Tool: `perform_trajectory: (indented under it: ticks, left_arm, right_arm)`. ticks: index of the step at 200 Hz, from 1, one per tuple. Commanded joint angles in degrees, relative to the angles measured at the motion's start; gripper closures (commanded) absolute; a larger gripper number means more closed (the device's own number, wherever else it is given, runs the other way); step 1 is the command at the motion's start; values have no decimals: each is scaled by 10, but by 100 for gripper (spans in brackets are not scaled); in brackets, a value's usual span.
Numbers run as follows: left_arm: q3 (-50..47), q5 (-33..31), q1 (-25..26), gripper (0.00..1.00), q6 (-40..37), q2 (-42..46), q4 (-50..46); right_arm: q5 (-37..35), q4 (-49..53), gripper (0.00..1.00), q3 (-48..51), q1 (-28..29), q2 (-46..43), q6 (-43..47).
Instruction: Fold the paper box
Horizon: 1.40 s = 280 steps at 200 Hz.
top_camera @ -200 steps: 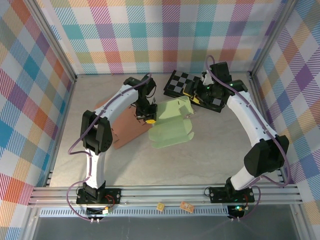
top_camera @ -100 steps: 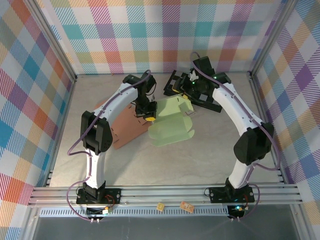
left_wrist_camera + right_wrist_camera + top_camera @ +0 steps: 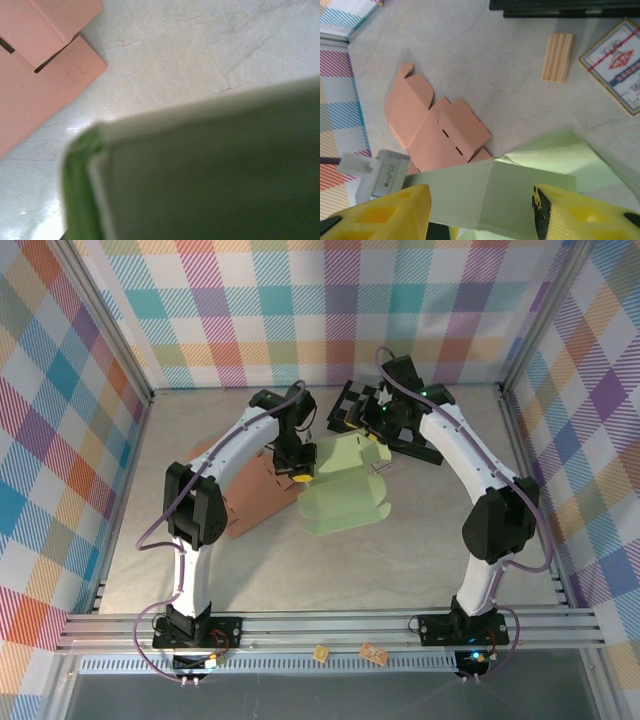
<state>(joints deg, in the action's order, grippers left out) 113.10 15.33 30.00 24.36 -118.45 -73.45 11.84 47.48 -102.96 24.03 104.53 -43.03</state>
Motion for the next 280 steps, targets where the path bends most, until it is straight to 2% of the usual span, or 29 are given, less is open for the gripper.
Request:
perform_trajectory:
  ticks: [1, 63, 91, 110, 145, 158, 180, 204, 219, 233, 255, 280]
  left_arm:
    - [16, -7, 7, 100, 10, -5, -11]
    - [19, -7, 8, 100, 11, -6, -8]
    - [20, -9, 9, 100, 11, -5, -9]
    - [20, -10, 9, 100, 11, -5, -9]
    - [16, -13, 9, 100, 11, -2, -8]
    - [16, -14, 9, 100, 10, -1, -8]
    - [19, -13, 9, 100, 4, -5, -12]
    - [35, 1, 4, 100, -14, -18, -30]
    - [56, 20, 0, 100, -36, -29, -50]
    - [81, 37, -6, 100, -60, -42, -71]
    - [112, 73, -20, 100, -107, -55, -85]
    - [112, 122, -42, 100, -139, -67, -48]
  right_arm:
    - [15, -1, 45, 7, 8, -13, -1]
    - [41, -12, 50, 6, 16, -10, -22]
    - [43, -13, 57, 2, 17, -4, -26]
    - [41, -12, 66, 1, 19, -3, -26]
    - [37, -16, 71, 4, 20, -11, -20]
    - [40, -19, 69, 1, 19, -17, -9]
    - [51, -6, 53, -22, 15, -29, 51]
    - [128, -47, 43, 2, -31, -86, 122]
    - [231, -104, 43, 44, -90, -121, 133]
    - [306, -145, 48, 81, -147, -135, 125]
    - [359, -198, 56, 148, -215, -130, 100]
    - [446, -339, 61, 226, -243, -122, 69]
